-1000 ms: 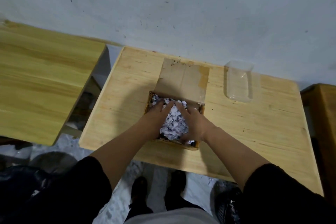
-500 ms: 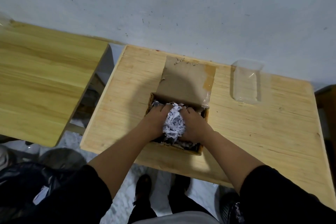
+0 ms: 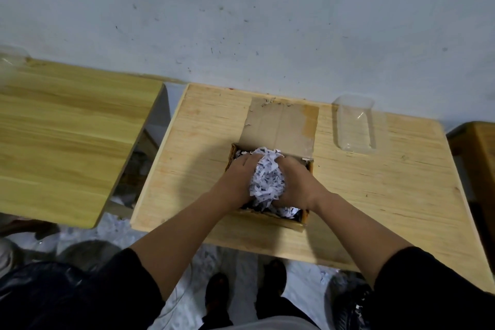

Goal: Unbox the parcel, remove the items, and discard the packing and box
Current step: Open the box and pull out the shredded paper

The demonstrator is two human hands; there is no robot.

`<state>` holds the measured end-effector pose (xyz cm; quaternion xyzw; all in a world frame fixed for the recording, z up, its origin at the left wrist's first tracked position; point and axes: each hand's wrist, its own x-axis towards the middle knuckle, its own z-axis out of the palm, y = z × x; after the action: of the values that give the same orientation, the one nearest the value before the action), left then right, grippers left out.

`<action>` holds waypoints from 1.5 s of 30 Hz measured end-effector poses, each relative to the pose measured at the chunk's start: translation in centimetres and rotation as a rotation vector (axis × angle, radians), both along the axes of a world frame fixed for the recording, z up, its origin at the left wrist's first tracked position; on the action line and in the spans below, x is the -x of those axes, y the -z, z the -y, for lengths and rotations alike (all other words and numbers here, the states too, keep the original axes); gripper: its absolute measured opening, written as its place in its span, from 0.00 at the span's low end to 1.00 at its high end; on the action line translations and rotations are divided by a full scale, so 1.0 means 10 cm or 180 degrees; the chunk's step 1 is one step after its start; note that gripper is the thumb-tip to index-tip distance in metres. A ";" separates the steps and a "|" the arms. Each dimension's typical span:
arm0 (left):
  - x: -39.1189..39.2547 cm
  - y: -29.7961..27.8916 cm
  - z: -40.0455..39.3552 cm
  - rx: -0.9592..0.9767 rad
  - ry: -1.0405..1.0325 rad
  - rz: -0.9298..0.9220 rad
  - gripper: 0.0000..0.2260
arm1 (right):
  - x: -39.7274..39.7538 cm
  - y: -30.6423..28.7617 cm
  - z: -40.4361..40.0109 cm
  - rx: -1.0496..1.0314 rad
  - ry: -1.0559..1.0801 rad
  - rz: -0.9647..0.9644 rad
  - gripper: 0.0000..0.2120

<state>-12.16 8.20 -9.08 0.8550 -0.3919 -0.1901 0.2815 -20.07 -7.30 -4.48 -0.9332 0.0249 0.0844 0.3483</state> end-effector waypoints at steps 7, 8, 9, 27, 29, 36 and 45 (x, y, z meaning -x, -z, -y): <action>0.04 -0.23 -0.01 0.0362 0.0175 0.0231 0.29 | 0.07 0.04 -0.03 0.0368 0.0270 -0.0243 0.42; 0.01 -0.23 0.01 0.0363 0.0175 0.0183 0.27 | 0.07 0.00 -0.04 0.0324 0.0317 -0.0252 0.43; -0.03 -0.21 0.03 0.0296 0.0167 0.0103 0.25 | 0.09 -0.05 -0.04 0.0276 0.0360 -0.0257 0.43; 0.13 -1.10 1.37 0.0545 0.0998 0.0698 0.38 | 0.77 -1.12 0.88 0.0984 0.1275 0.0309 0.41; 0.31 -1.13 1.59 0.0639 0.1073 0.0615 0.33 | 0.91 -1.12 1.09 0.1008 0.1293 0.0266 0.40; 0.85 -0.50 2.11 0.0356 0.0823 -0.0050 0.33 | 1.30 -0.60 1.73 0.0763 0.1041 -0.0164 0.38; 1.26 0.15 2.11 -0.0426 0.0553 -0.0004 0.33 | 1.40 0.33 2.02 0.0280 0.0563 -0.0713 0.34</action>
<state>-24.72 -12.86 -10.62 0.8345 -0.4508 -0.2400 0.2066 -34.12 -27.52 -7.77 -0.9265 0.1494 0.1558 0.3082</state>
